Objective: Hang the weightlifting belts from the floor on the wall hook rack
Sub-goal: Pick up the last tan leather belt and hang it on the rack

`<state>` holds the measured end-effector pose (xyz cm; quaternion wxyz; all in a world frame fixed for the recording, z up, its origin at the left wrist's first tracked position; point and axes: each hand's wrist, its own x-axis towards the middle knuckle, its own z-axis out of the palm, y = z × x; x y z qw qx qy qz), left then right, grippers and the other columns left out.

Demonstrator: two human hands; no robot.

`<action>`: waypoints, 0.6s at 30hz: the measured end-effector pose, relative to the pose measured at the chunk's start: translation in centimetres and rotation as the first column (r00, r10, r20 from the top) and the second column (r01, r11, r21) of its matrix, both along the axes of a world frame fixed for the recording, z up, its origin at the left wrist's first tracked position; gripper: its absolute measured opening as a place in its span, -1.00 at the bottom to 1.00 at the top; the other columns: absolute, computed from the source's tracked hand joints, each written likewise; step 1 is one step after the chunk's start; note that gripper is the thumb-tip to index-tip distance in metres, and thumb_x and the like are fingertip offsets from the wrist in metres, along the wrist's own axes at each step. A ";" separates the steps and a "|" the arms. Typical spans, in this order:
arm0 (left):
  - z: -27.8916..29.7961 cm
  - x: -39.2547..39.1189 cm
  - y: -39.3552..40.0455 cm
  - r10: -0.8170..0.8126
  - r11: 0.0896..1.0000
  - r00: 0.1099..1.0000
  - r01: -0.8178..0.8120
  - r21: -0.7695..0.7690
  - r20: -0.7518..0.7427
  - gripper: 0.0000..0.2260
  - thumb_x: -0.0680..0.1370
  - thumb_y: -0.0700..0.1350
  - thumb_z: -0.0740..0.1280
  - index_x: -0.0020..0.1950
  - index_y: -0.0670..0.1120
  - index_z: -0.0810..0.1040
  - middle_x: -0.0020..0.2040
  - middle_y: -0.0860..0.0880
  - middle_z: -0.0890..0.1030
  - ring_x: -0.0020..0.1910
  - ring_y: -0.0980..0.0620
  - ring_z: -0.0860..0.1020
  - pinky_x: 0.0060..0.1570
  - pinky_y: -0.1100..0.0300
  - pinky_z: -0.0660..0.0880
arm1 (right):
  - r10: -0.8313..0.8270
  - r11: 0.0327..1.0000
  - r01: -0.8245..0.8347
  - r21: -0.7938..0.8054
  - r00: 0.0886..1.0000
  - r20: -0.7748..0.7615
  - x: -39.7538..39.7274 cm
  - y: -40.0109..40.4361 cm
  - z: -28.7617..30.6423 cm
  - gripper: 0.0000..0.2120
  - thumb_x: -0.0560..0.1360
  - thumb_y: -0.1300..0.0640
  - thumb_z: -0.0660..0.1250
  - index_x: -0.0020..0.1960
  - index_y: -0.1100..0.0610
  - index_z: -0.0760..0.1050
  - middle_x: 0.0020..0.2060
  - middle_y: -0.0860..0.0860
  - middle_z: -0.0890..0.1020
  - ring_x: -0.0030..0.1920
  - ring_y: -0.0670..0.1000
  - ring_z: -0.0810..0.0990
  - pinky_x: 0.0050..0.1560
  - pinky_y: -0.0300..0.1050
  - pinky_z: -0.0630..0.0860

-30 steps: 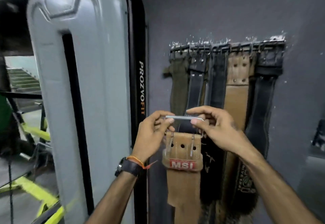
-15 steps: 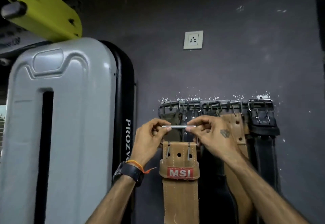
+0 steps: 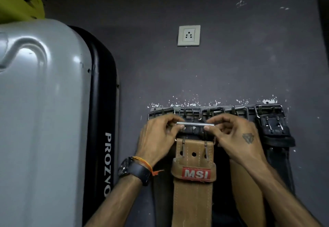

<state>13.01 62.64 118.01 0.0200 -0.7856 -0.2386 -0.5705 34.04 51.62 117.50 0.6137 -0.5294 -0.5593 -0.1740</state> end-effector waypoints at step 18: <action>9.2 12.2 2.6 0.349 0.918 0.920 -0.297 0.263 -0.177 -0.85 0.59 -0.04 0.53 0.13 0.03 0.82 0.09 -0.04 0.78 0.22 -0.12 0.59 0.34 -0.05 0.52 | -0.416 0.897 0.435 -0.071 0.889 0.192 8.1 2.2 8.6 -0.87 0.50 -0.04 0.59 0.04 -0.08 0.81 -0.07 -0.10 0.82 -0.08 -0.12 0.73 -0.03 -0.31 0.49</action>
